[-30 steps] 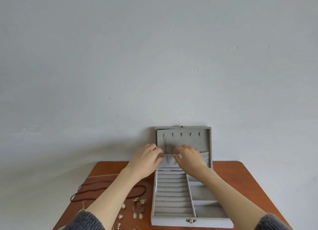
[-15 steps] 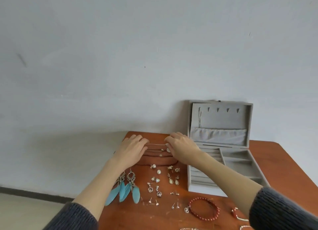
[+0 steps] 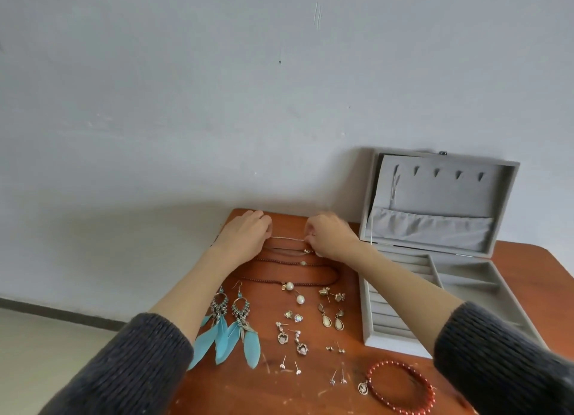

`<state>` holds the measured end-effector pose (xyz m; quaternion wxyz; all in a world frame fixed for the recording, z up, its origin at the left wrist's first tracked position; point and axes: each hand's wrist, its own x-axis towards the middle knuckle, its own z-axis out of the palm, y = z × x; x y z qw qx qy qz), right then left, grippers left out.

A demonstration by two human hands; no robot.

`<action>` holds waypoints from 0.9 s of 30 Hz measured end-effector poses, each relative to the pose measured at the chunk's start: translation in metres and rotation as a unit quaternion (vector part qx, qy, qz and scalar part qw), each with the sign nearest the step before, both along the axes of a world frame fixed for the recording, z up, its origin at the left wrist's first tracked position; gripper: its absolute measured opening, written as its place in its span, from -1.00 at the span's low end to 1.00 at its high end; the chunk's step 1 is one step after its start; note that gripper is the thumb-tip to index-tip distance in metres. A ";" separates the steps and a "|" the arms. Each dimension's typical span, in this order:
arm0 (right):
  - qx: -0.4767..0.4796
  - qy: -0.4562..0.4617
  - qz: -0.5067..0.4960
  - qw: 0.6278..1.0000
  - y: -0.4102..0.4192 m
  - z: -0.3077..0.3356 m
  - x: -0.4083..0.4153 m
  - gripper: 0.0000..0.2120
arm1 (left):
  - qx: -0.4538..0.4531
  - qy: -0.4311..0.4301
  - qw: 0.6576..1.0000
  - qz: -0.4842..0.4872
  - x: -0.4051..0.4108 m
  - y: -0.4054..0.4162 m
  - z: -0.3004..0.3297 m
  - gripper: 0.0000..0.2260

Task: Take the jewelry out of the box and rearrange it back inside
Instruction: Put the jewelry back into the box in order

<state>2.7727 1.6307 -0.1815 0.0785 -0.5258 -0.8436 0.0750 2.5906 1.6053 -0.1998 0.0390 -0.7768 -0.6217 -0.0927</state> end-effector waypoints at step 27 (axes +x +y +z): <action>-0.315 0.559 -0.037 0.766 -0.057 0.066 0.080 -0.89 | -0.101 -0.298 0.948 -0.034 0.067 -0.053 0.131 -0.87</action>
